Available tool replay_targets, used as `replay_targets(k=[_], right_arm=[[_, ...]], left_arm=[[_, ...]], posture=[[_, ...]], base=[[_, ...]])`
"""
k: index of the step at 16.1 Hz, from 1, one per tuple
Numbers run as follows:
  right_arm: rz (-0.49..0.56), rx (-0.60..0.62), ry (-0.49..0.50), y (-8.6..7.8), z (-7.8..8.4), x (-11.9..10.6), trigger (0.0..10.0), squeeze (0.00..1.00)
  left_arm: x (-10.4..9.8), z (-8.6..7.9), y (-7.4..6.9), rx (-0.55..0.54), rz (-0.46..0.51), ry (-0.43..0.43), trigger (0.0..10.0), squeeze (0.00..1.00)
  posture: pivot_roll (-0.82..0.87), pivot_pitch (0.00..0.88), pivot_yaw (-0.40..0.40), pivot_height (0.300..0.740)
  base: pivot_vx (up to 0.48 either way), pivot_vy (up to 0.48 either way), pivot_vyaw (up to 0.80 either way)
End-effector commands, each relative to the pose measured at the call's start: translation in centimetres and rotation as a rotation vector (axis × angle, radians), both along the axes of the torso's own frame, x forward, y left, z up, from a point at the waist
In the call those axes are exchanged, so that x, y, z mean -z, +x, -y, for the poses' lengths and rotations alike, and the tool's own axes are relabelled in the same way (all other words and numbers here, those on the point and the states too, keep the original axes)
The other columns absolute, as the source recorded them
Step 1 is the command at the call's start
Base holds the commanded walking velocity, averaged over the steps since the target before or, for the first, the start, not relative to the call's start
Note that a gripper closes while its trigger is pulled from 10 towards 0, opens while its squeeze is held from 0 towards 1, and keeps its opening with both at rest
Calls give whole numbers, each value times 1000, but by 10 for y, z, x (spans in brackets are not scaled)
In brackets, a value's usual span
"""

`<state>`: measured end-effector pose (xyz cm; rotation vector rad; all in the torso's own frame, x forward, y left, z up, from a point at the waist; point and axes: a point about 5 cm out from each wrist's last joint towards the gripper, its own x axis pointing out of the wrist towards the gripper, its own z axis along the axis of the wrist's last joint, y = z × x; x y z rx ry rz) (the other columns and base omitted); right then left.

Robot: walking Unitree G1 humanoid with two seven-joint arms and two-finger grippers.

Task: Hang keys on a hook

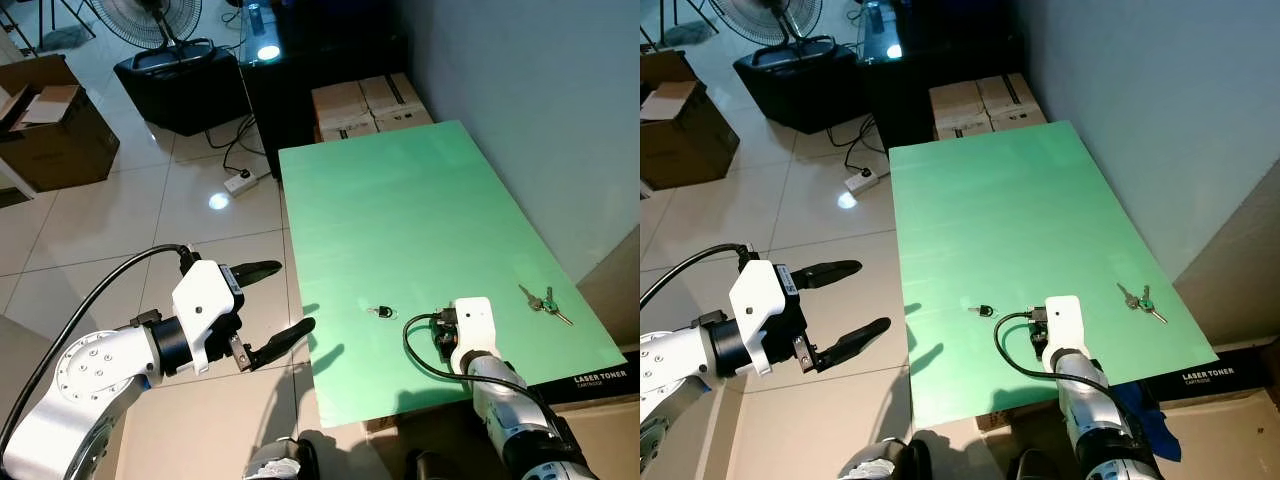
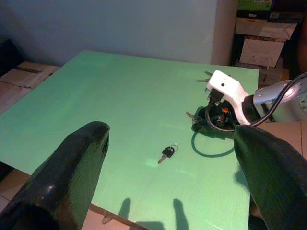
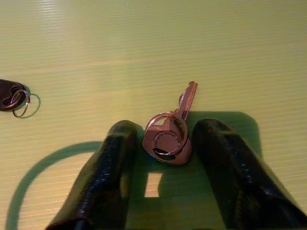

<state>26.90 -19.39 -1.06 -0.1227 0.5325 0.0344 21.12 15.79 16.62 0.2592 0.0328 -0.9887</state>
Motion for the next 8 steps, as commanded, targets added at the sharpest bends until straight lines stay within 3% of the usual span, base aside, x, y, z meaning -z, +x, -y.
replay_targets(k=[1,8], right_arm=[[-42,-14,1,-5,-3,6,0,0],[-45,-17,-8,-6,1,7,0,0]], left_arm=[[0,-5,0,-12,0,19,10000,0],[-1,-4,2,-12,3,15,10000,0]], posture=[[140,118,143,740],[139,126,145,740]], base=[[0,0,0],[0,0,0]])
